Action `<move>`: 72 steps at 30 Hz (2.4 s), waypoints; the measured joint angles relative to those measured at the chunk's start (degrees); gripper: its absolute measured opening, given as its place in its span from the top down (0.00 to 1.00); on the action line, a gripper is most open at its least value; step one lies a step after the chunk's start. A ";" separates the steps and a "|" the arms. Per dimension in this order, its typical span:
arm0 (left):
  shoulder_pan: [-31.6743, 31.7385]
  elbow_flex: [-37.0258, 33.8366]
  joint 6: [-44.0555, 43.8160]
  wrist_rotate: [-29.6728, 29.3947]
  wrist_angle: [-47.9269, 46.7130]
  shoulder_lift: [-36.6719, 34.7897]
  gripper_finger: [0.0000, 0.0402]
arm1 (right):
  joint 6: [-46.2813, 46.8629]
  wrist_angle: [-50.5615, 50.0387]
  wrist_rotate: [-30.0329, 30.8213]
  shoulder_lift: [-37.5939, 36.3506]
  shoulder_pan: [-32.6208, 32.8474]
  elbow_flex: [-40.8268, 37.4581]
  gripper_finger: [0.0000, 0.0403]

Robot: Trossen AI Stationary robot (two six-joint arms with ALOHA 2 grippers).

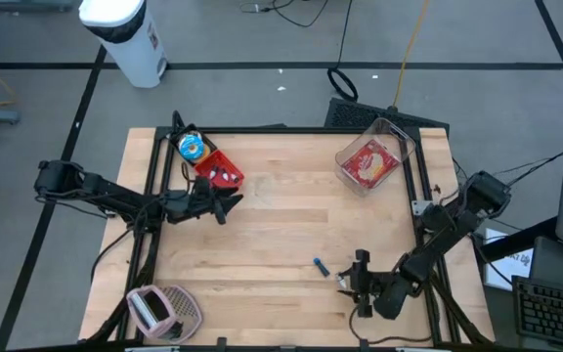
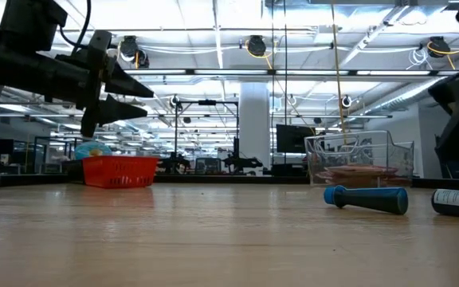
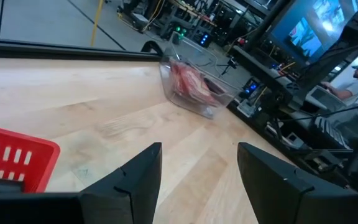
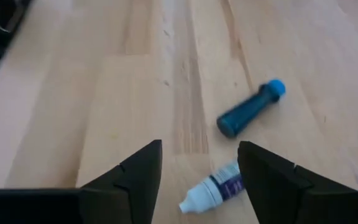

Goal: Pick & Place Food Item
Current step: Put the purple food coloring bottle into the red bin

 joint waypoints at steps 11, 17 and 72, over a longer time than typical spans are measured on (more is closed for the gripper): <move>-2.59 0.00 -0.13 -0.02 -0.11 0.00 0.47 | 9.75 -3.65 -0.60 6.66 -0.65 1.33 0.55; -3.44 0.00 -0.57 -0.07 -0.17 0.00 0.47 | 3.78 -4.72 -2.19 6.30 -2.51 1.39 0.62; -8.17 45.53 2.69 9.10 -6.52 41.00 0.47 | -67.68 21.70 11.47 -5.59 -22.78 1.28 0.83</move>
